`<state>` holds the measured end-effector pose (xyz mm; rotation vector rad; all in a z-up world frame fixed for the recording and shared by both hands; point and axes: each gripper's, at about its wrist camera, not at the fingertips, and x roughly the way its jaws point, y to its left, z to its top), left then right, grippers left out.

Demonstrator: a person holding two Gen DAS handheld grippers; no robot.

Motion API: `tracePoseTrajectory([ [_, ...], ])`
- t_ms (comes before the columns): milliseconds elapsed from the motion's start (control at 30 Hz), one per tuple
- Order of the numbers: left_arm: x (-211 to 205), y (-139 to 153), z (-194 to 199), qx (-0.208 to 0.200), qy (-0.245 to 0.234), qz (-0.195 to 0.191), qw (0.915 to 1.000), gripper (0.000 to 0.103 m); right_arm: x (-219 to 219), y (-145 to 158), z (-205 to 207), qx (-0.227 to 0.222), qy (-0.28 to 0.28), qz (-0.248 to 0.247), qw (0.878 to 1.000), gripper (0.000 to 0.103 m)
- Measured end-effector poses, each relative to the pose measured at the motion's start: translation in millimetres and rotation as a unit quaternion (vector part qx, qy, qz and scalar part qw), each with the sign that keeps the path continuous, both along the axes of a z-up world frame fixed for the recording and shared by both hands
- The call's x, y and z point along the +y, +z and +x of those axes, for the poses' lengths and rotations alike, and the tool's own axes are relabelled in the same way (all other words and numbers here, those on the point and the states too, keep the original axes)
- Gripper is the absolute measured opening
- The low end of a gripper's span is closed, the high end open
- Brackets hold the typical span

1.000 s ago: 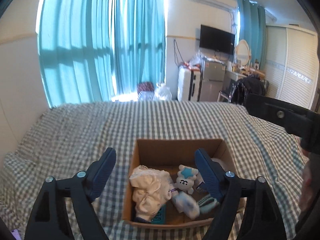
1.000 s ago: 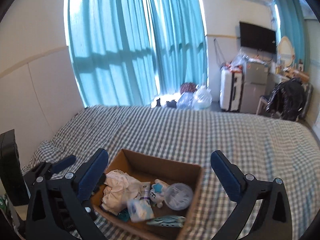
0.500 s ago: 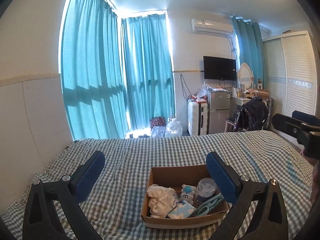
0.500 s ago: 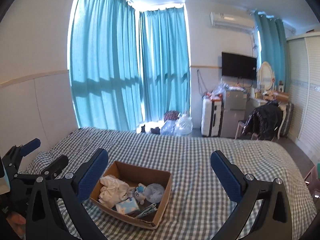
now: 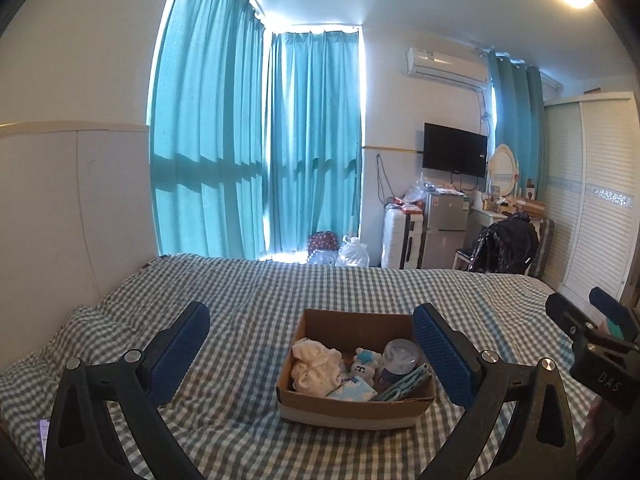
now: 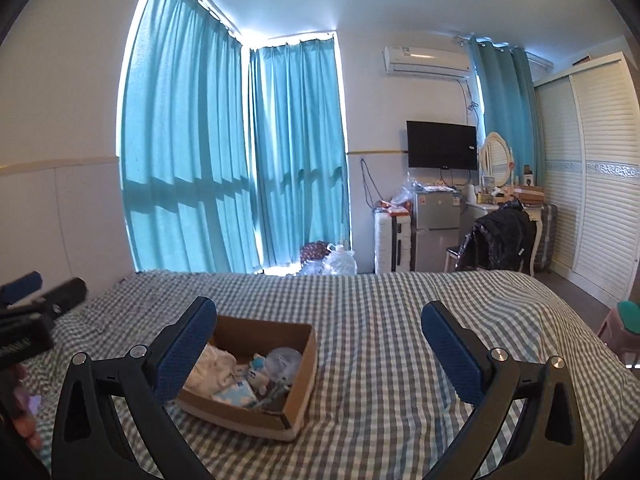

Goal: Organize objects

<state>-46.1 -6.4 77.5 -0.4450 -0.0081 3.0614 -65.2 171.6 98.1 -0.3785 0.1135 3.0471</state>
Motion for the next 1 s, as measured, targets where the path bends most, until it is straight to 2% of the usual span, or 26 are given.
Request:
tracePoseTrajectory([
  [133,-9.2,-17.2,5.7,-0.004,0.017,0.011,0.9998,0.103,-2.6,-24.0,-1.2,-0.018,0.006,-0.001,1.0,0.103],
  [200,-14.2,-26.3,3.4,-0.011,0.009,0.019,0.9997,0.103,-4.9,-35.1,-3.0,-0.029,0.007,-0.005,1.0,0.103],
  [300,-15.5,-34.3,1.9,-0.016,0.003,0.01,0.9998,0.103,-9.7,-42.1,-9.1,-0.048,0.014,-0.016,0.999,0.103],
  [467,-9.2,-40.6,0.2,-0.025,0.005,-0.017,0.9995,0.103,-17.3,-43.2,-8.1,-0.056,0.025,-0.011,0.998,0.103],
  [1000,-5.0,-48.6,3.3,-0.046,-0.003,-0.02,0.9987,0.103,-18.4,-46.4,-4.1,-0.068,0.024,-0.005,0.997,0.103],
])
